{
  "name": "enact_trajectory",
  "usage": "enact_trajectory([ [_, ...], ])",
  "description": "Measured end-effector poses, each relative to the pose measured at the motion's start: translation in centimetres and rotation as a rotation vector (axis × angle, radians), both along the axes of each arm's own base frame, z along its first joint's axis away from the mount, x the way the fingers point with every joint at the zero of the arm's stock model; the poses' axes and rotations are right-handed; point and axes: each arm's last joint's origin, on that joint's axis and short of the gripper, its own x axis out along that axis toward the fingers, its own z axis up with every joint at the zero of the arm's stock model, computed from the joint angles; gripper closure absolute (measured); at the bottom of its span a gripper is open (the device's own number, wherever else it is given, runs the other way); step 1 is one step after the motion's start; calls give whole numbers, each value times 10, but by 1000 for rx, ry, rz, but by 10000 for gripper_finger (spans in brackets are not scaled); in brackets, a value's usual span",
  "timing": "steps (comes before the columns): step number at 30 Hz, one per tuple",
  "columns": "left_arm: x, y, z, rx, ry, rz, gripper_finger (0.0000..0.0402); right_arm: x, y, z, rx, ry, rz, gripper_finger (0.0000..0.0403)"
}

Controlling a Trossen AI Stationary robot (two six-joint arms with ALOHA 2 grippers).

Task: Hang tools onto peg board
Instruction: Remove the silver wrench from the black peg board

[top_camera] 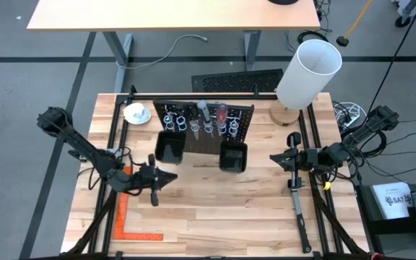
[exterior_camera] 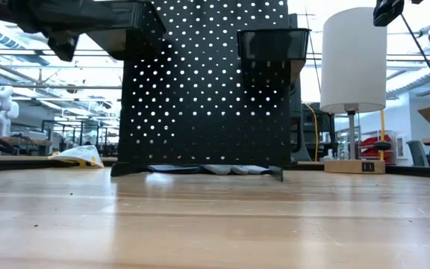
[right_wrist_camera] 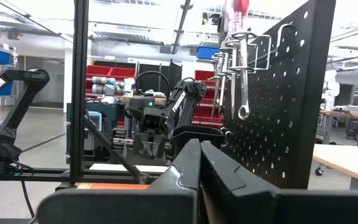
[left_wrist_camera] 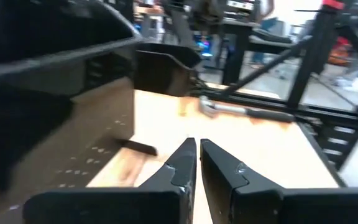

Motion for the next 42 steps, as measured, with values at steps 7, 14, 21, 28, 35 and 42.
enact_trajectory([
  [7,1,-3,2,-27,-11,-131,371,0,0,0,14,-2,7,403],
  [14,2,-7,12,-19,-75,-217,371,0,0,0,20,-2,11,403],
  [21,4,-9,17,-14,-90,-253,371,0,0,0,19,-2,11,403],
  [28,8,-14,8,-45,-46,-320,371,0,0,0,20,-2,11,403],
  [35,11,-18,0,-79,-6,-343,371,0,0,0,20,-2,11,403],
  [42,11,-18,0,-77,-13,-346,371,0,0,0,20,-2,10,403],
])
